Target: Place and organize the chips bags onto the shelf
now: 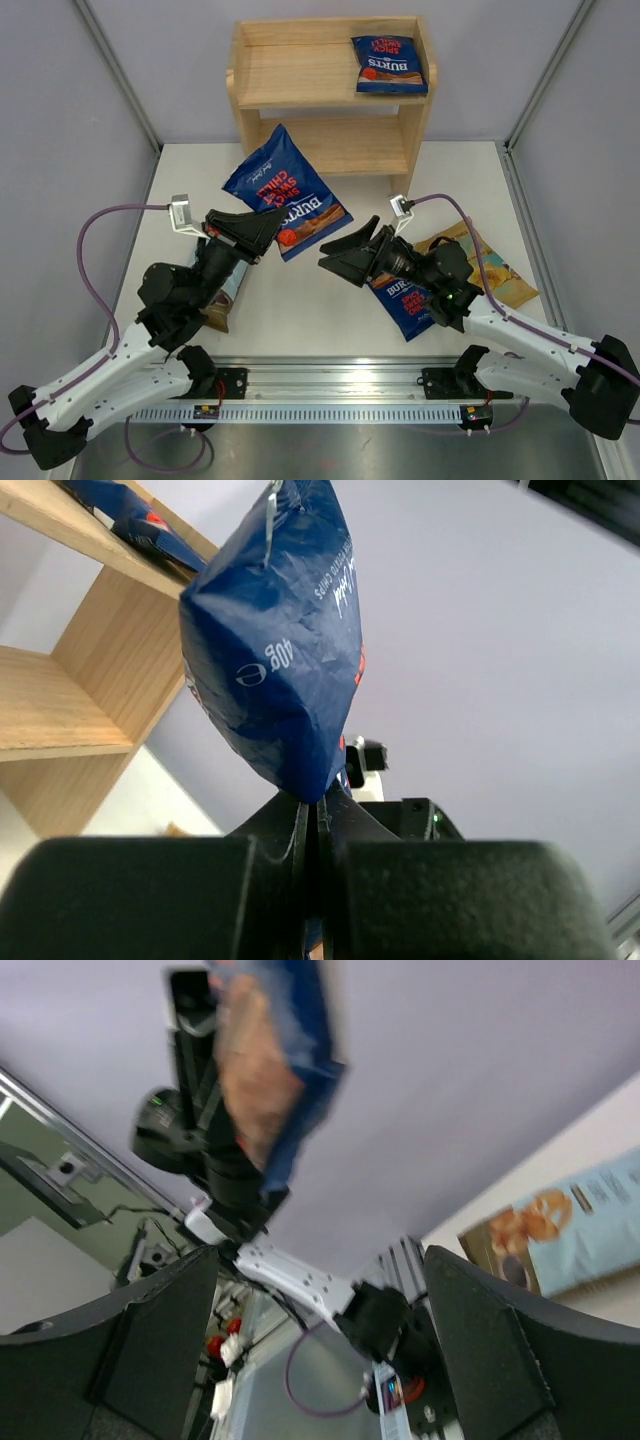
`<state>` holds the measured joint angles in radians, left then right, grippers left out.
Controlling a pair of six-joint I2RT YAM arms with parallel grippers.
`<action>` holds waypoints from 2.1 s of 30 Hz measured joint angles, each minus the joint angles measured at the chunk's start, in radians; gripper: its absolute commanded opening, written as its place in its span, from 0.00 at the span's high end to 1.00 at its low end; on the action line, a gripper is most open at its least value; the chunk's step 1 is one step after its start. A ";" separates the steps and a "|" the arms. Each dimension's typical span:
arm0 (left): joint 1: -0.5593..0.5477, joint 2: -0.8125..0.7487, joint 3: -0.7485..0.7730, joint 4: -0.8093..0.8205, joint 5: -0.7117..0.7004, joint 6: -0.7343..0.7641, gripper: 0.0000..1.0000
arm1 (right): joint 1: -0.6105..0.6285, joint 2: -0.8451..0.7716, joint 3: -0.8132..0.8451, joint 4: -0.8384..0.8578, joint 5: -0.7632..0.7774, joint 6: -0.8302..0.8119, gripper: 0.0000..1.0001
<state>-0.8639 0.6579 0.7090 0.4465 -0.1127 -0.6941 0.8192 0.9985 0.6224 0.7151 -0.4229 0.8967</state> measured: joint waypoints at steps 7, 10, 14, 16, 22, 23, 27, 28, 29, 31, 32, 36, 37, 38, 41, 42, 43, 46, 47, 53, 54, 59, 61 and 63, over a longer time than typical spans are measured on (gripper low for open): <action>0.004 0.016 -0.089 0.117 -0.097 -0.173 0.95 | 0.020 0.080 0.056 0.216 0.154 0.033 0.18; 0.008 -0.006 -0.109 0.116 -0.132 -0.200 0.95 | 0.020 0.112 0.093 0.210 0.204 0.047 0.24; 0.011 -0.040 -0.107 0.113 -0.147 -0.218 0.95 | 0.020 0.146 0.148 0.204 0.204 0.059 0.37; 0.011 -0.050 -0.102 0.113 -0.147 -0.224 0.94 | 0.020 0.165 0.179 0.202 0.191 0.066 0.42; 0.015 -0.053 -0.092 0.093 -0.147 -0.247 0.94 | 0.021 0.216 0.254 0.175 0.103 0.089 0.48; 0.016 -0.051 -0.091 0.093 -0.147 -0.249 0.94 | 0.021 0.226 0.263 0.172 0.087 0.095 0.49; 0.018 -0.040 -0.087 0.098 -0.144 -0.253 0.91 | 0.021 0.250 0.290 0.138 0.035 0.112 0.59; 0.018 -0.037 -0.087 0.101 -0.142 -0.253 0.89 | 0.021 0.251 0.291 0.128 0.027 0.117 0.62; 0.018 -0.033 -0.087 0.103 -0.141 -0.254 0.85 | 0.021 0.251 0.291 0.123 0.024 0.122 0.64; 0.020 -0.027 -0.087 0.106 -0.139 -0.254 0.75 | 0.020 0.251 0.292 0.108 0.018 0.127 0.79; 0.021 -0.027 -0.087 0.106 -0.138 -0.253 0.68 | 0.020 0.250 0.292 0.102 0.019 0.130 0.88; 0.021 -0.037 -0.087 0.095 -0.143 -0.229 0.24 | 0.021 0.246 0.292 0.061 0.039 0.132 0.93; 0.022 -0.045 -0.087 0.079 -0.150 -0.220 0.17 | 0.021 0.244 0.292 0.048 0.048 0.131 0.93; 0.021 -0.058 -0.082 0.043 -0.164 -0.212 0.17 | 0.021 0.243 0.292 0.039 0.064 0.129 0.93; 0.022 -0.104 -0.047 -0.101 -0.238 -0.189 0.12 | 0.020 0.241 0.308 -0.007 0.101 0.119 0.94; 0.022 -0.122 -0.031 -0.154 -0.269 -0.181 0.13 | 0.020 0.241 0.318 -0.022 0.119 0.117 0.94; 0.022 -0.142 -0.016 -0.202 -0.301 -0.175 0.12 | 0.018 0.241 0.329 -0.036 0.136 0.116 0.94; 0.023 -0.216 0.013 -0.337 -0.390 -0.152 0.11 | 0.002 0.243 0.375 -0.072 0.206 0.120 0.96; 0.023 -0.240 0.016 -0.381 -0.414 -0.145 0.11 | -0.005 0.246 0.393 -0.077 0.231 0.124 0.96; 0.024 -0.329 0.032 -0.616 -0.501 -0.098 0.11 | -0.052 0.339 0.578 -0.105 0.372 0.152 0.97; 0.024 -0.338 0.039 -0.651 -0.508 -0.090 0.11 | -0.060 0.367 0.621 -0.117 0.394 0.158 0.98; 0.024 -0.370 0.105 -0.796 -0.529 -0.042 0.11 | -0.092 0.529 0.829 -0.175 0.529 0.223 0.94; 0.024 -0.382 0.137 -0.835 -0.531 -0.019 0.11 | -0.103 0.600 0.924 -0.224 0.573 0.240 0.92; 0.024 -0.388 0.167 -0.868 -0.531 0.000 0.11 | -0.110 0.681 1.038 -0.282 0.617 0.250 0.92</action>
<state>-0.8394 0.2695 0.8761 -0.4213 -0.6437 -0.6941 0.7090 1.6794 1.6604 0.4328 0.1940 1.1469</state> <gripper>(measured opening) 0.887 0.262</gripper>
